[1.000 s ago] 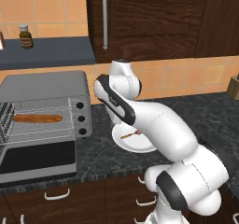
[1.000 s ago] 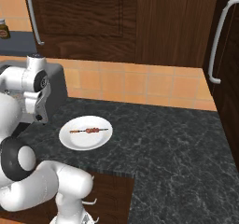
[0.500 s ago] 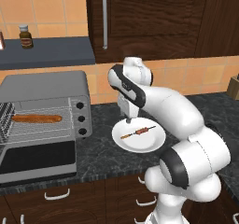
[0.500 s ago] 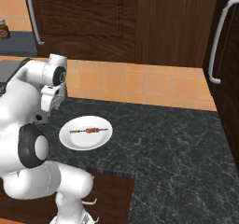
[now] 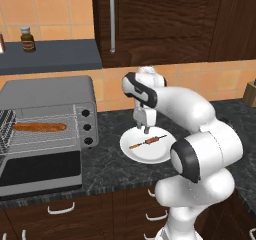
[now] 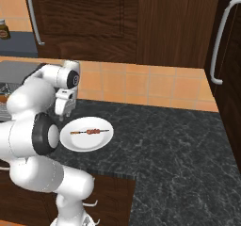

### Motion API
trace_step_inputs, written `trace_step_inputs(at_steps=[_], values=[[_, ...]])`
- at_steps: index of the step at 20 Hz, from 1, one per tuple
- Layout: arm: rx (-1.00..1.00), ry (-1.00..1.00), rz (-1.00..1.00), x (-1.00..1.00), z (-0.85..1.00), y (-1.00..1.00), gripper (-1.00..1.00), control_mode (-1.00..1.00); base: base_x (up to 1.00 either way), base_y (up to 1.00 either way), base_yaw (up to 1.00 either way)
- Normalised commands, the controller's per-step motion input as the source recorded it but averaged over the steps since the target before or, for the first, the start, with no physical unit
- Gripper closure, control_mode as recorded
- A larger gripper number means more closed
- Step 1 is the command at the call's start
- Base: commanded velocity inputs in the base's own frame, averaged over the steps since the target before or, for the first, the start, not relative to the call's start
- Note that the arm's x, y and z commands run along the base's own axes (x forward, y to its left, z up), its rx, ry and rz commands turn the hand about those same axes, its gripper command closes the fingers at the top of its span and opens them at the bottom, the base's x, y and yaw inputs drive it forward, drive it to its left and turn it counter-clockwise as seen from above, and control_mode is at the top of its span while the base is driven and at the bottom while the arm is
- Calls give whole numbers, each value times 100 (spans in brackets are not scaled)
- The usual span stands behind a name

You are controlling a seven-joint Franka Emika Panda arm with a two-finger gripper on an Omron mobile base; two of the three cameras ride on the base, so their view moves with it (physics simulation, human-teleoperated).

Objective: Pick up the kebab skewer and baguette bread, and place them inside the toaster oven. Close the toaster oven door and start by setting the timer.

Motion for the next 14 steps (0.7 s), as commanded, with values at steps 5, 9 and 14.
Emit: trace_step_inputs(at_steps=[5,9,14], values=[[0,0,8,27,-49,-42,-100,-100,0,0,0],[0,0,6,35,-41,-24,-100,-100,0,0,0],[0,1,6,48,-41,-20,-100,-100,0,0,0]])
